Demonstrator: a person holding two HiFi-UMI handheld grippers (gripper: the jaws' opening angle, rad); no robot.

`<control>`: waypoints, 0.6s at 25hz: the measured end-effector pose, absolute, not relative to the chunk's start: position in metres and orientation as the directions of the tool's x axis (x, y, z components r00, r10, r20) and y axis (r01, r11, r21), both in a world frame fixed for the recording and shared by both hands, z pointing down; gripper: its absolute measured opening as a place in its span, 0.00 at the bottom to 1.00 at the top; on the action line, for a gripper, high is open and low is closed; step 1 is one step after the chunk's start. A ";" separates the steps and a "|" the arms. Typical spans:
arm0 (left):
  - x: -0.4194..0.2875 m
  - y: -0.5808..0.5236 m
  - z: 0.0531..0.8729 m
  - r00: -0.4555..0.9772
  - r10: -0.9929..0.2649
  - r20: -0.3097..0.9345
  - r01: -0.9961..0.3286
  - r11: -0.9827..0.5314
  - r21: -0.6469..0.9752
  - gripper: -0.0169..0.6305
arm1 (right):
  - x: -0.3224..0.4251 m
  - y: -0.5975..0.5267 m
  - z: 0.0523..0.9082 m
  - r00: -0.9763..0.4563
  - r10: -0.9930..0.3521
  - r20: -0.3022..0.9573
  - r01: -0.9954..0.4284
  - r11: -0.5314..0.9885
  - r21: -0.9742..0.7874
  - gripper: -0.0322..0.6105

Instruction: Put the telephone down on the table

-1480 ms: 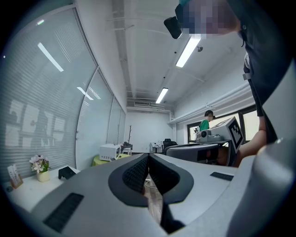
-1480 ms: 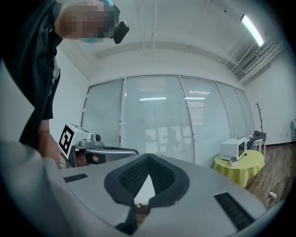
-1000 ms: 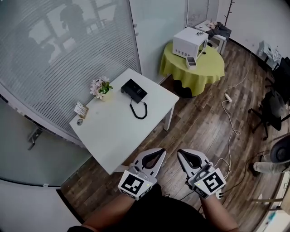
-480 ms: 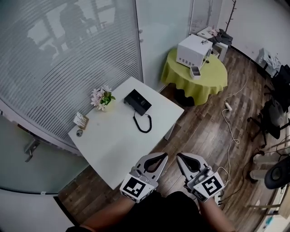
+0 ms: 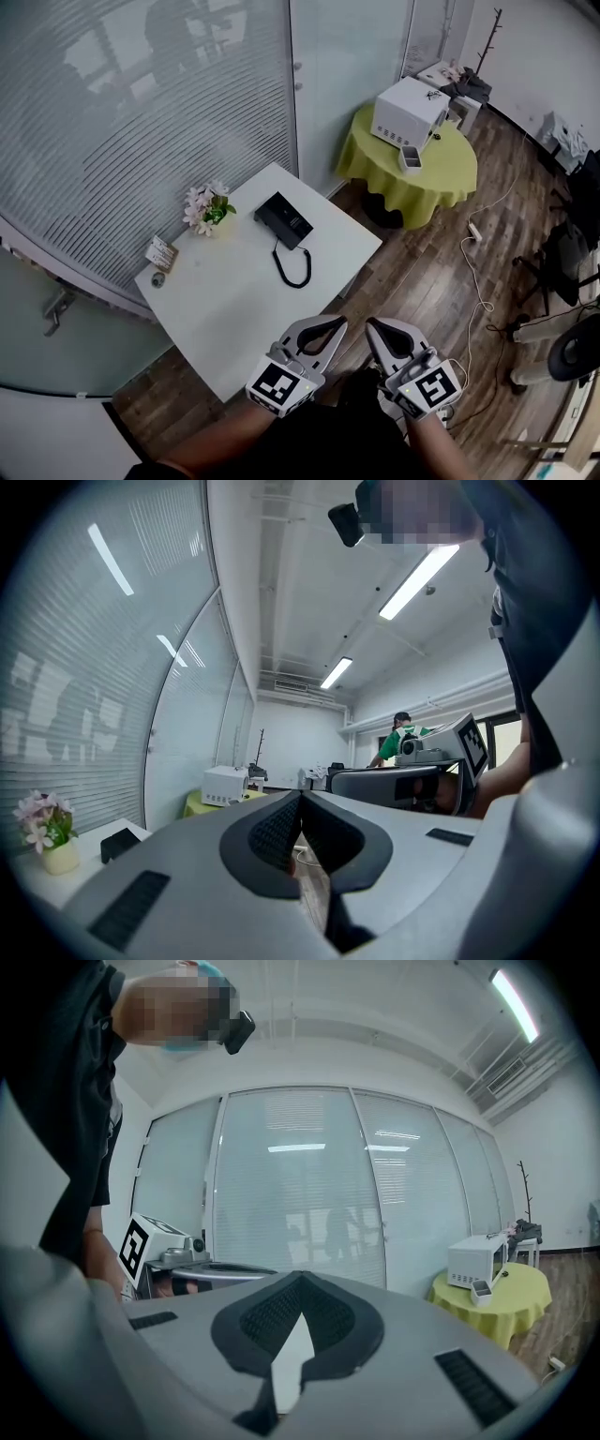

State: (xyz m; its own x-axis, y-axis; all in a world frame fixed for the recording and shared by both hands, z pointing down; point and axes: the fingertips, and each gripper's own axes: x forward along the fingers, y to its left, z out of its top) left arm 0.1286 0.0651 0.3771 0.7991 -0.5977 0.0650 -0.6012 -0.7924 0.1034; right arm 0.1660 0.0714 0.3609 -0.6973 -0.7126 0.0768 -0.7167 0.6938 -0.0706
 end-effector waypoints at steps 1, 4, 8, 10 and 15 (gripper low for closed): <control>0.132 0.058 0.377 0.794 -0.605 0.059 -0.607 -0.787 0.107 0.04 | 0.169 0.064 0.361 -0.703 -0.707 0.075 -0.711 0.700 -0.068 0.08; 0.145 0.035 0.378 0.778 -0.625 0.056 -0.628 -0.771 0.108 0.04 | 0.182 0.042 0.360 -0.722 -0.689 0.064 -0.692 0.718 -0.066 0.08; 0.168 0.004 0.371 0.762 -0.643 0.080 -0.648 -0.759 0.071 0.04 | 0.200 0.006 0.348 -0.752 -0.657 0.043 -0.658 0.748 -0.085 0.08; 0.179 -0.013 0.370 0.741 -0.666 0.080 -0.671 -0.737 0.077 0.04 | 0.210 -0.013 0.343 -0.773 -0.633 0.034 -0.634 0.768 -0.090 0.08; 0.205 -0.054 0.370 0.685 -0.722 0.100 -0.729 -0.681 0.070 0.04 | 0.243 -0.056 0.354 -0.818 -0.574 0.044 -0.576 0.814 -0.079 0.08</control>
